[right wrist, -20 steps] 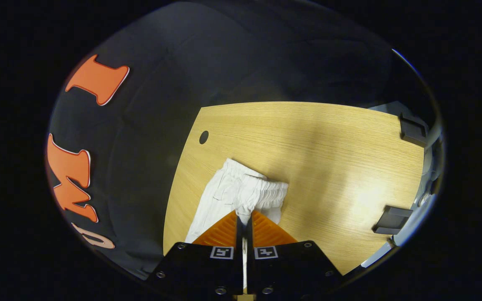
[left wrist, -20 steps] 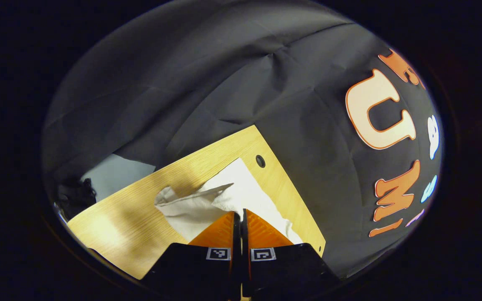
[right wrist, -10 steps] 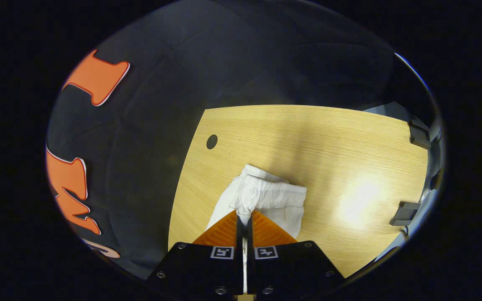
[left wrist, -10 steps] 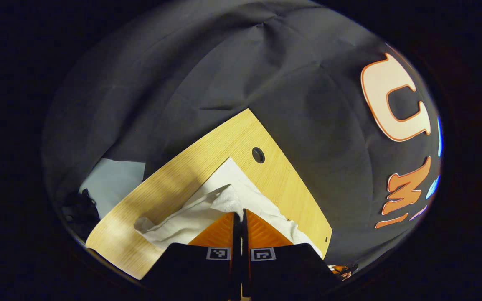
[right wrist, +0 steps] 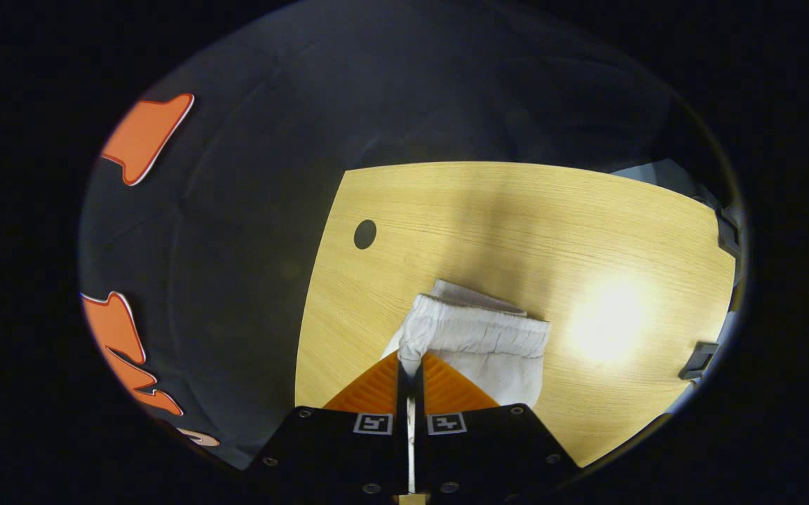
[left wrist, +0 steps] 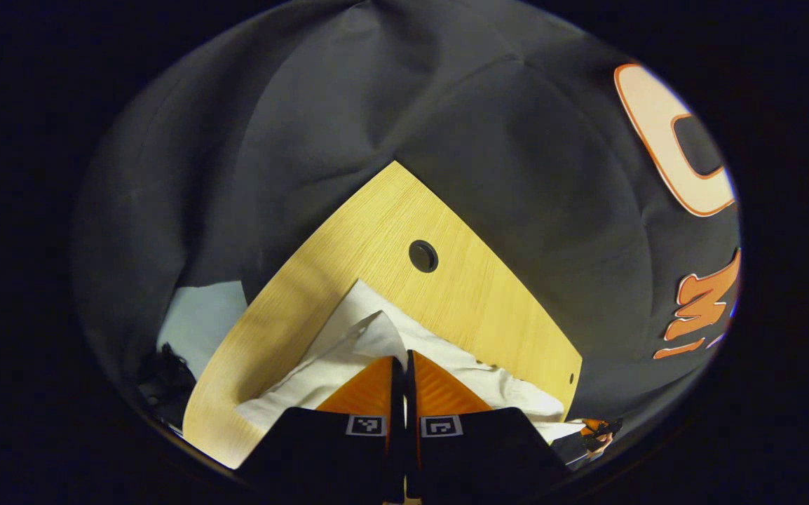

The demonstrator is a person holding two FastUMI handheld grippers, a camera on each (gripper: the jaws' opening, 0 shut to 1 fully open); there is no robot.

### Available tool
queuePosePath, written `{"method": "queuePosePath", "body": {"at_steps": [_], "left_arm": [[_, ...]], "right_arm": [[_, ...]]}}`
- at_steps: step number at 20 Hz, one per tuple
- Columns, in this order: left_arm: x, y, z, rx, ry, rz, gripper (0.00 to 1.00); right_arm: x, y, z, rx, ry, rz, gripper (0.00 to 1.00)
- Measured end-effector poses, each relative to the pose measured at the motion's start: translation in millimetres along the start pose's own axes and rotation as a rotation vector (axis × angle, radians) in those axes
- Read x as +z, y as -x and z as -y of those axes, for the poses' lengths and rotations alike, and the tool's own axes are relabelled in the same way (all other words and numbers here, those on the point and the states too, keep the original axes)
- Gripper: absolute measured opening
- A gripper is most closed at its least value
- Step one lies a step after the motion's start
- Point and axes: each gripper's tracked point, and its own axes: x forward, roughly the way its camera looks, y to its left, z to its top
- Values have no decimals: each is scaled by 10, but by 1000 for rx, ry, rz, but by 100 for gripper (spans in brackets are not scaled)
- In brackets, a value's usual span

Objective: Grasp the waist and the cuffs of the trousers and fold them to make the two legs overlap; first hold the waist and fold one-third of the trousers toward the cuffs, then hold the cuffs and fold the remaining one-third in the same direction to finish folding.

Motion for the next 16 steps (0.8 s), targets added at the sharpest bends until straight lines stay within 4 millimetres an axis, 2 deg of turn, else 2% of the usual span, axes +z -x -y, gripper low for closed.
{"method": "queuePosePath", "body": {"at_steps": [4, 6, 7, 8, 9, 10, 12, 15, 16], "left_arm": [[228, -140, 54, 28, 2, 87, 4], [277, -175, 42, 51, 31, 138, 5], [242, -121, 54, 54, 41, 135, 9], [278, -160, 119, 40, 38, 165, 20], [300, -77, 189, 26, -4, 189, 24], [336, -43, 202, 40, -54, 213, 36], [309, 79, 361, 39, -127, 224, 61], [297, 224, 532, 56, -206, 247, 100], [305, 277, 585, 68, -233, 262, 99]], "right_arm": [[92, -202, -192, 104, -44, -15, 4], [120, -194, -200, 126, -69, 14, 8], [159, -160, -235, 138, -67, 31, 10], [187, -172, -239, 147, -60, 39, 17], [243, -128, -238, 153, -55, 54, 19], [295, -90, -227, 158, -53, 66, 23], [380, -67, -209, 165, -23, 87, 27], [352, -31, -117, 153, 39, 90, 36], [337, -12, -66, 142, 67, 90, 42]]}}
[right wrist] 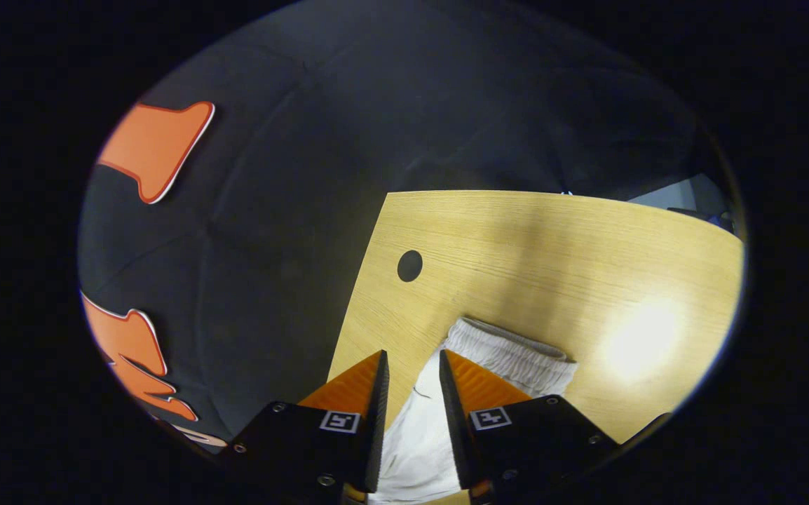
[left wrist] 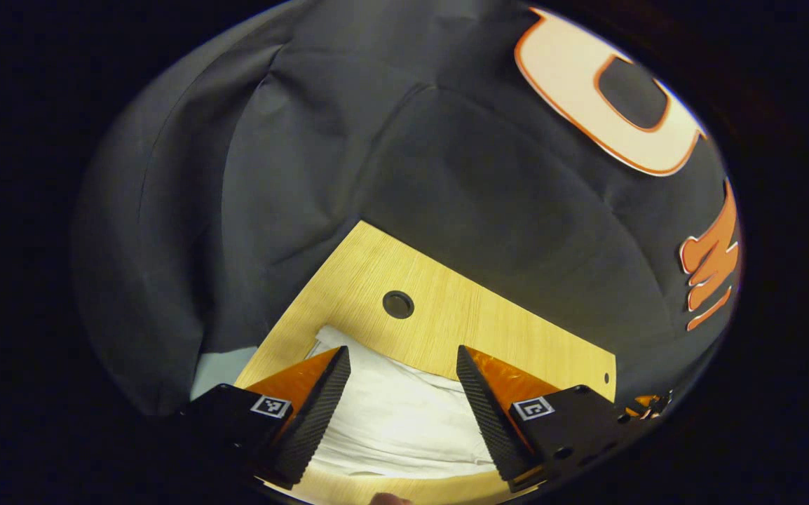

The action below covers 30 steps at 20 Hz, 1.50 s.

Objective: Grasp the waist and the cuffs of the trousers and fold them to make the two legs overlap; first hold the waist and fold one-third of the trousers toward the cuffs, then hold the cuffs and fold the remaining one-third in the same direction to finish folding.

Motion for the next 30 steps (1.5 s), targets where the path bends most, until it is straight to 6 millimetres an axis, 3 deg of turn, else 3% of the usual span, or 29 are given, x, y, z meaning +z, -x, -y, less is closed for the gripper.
{"method": "queuePosePath", "body": {"at_steps": [2, 3, 5, 6, 7, 8, 15, 16, 17, 25, 29, 30], "left_arm": [[-3, 86, 123, 4, -35, 13, 99], [-8, 139, 170, 4, -50, 20, 99], [-61, 301, 288, 4, -89, 34, 99], [-77, 365, 368, -1, -107, 42, 99], [-105, 452, 449, -6, -124, 47, 99], [-131, 526, 538, -10, -144, 56, 99], [-292, 977, 987, -1, -298, 115, 100], [-329, 1042, 1004, 1, -305, 117, 100], [-358, 1109, 1045, 2, -317, 124, 100], [-658, 1627, 1432, 17, -400, 173, 100], [-912, 1804, 1502, 21, -403, 165, 99], [-1002, 1862, 1501, 34, -414, 162, 100]], "right_arm": [[-37, 48, 87, -18, 59, -9, 56], [-80, 84, 125, -24, 89, -19, 71], [-166, 131, 285, -63, 156, -40, 63], [-222, 147, 385, -89, 188, -57, 81], [-269, 144, 464, -110, 214, -70, 73], [-289, 143, 540, -127, 229, -80, 86], [-515, 99, 1031, -239, 270, -169, 90], [-544, 59, 1102, -257, 270, -179, 100], [-593, 20, 1154, -279, 267, -190, 91], [-665, -271, 1320, -338, 207, -219, 90], [-623, -320, 1324, -349, 162, -200, 74], [-624, -350, 1329, -339, 150, -204, 62]]}}
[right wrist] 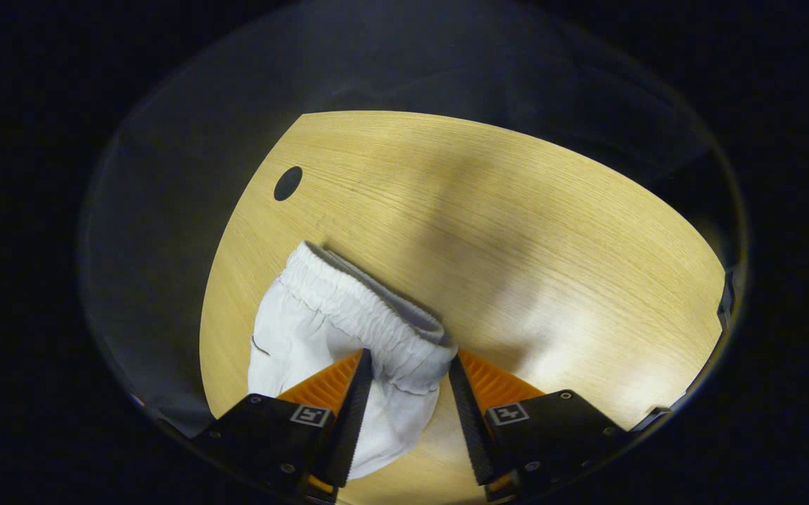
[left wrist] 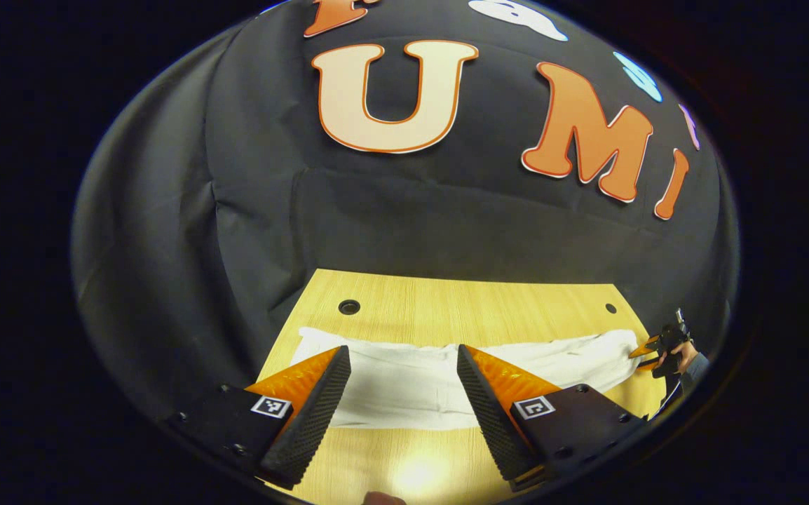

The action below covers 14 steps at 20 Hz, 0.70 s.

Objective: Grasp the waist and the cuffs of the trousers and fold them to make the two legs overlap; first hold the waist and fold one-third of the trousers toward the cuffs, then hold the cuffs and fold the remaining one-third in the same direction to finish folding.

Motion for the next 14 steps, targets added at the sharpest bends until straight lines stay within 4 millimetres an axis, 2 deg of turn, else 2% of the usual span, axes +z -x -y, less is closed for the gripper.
{"method": "queuePosePath", "body": {"at_steps": [1, 2, 4, 6, 8, 11, 14], "left_arm": [[-41, 54, -8, 22, -36, 0, 100], [-106, 102, -37, 52, -78, -4, 100], [-89, 138, 38, 59, -134, 17, 99], [-108, 154, 78, 52, -153, 29, 99], [-82, 194, 110, 41, -168, 48, 100], [-27, 287, 214, 16, -222, 59, 100], [-29, 284, 249, -35, -232, 61, 100]], "right_arm": [[24, -36, -26, 18, -20, 4, 64], [33, -62, -70, 53, -50, 3, 35], [23, -51, -70, 114, -93, 14, 19], [41, -13, -83, 161, -85, 39, 13], [79, 112, -174, 212, -63, 88, 10], [97, 338, -265, 259, -2, 170, 10], [58, 517, -364, 280, 31, 223, 10]]}}
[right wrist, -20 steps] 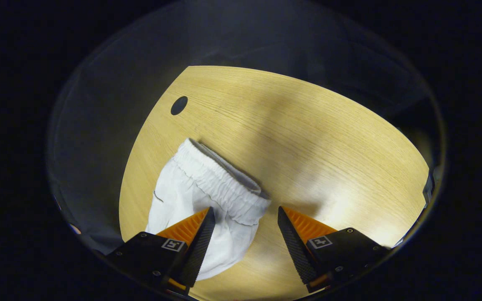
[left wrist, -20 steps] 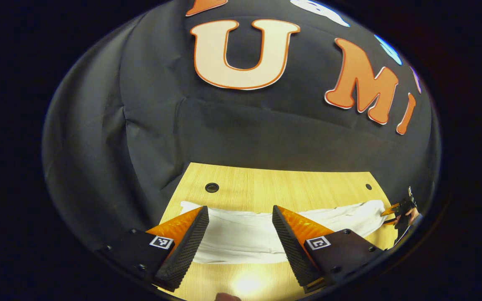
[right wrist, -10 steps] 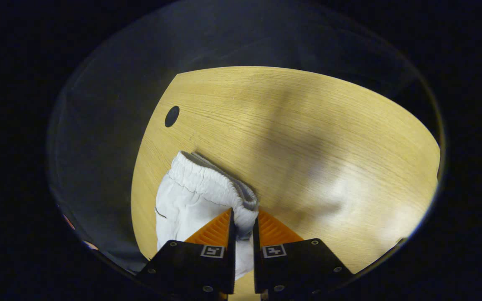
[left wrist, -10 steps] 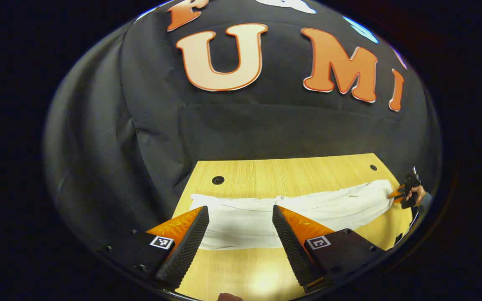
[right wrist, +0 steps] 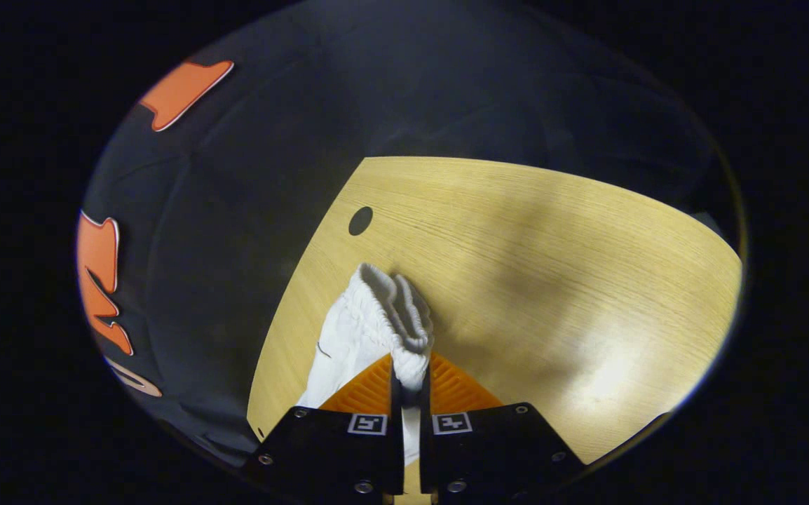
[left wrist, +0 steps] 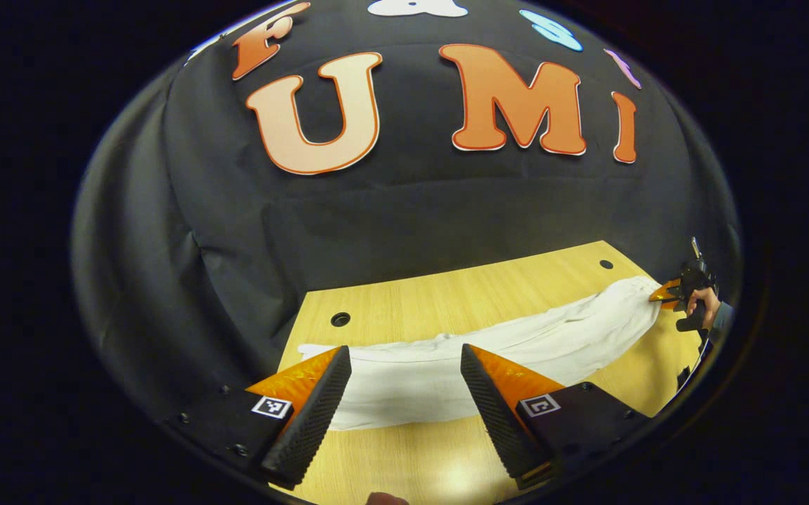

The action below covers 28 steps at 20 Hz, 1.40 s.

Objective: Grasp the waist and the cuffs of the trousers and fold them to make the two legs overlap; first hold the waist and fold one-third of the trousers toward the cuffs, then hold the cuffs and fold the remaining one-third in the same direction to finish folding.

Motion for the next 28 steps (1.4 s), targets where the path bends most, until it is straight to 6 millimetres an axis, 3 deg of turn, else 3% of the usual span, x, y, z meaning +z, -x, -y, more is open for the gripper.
{"method": "queuePosePath", "body": {"at_steps": [2, 7, 11, 16, 23, 28], "left_arm": [[-32, 11, -5, -24, 12, 4, 100], [-235, -94, -106, -45, 28, -7, 100], [-294, -164, -323, -49, 60, -8, 100], [-321, -235, -521, -45, 70, 8, 100], [-389, -370, -760, -61, 89, 18, 100], [-444, -456, -1118, -25, 120, 38, 100]], "right_arm": [[-40, 129, -105, 10, 16, 24, 9], [-106, 511, -609, 59, 122, 105, 9], [-240, 664, -995, 91, 209, 140, 9], [-524, 872, -1489, 142, 295, 166, 9], [-1001, 998, -2074, 188, 368, 182, 9], [-1477, 1003, -2458, 209, 429, 180, 9]]}}
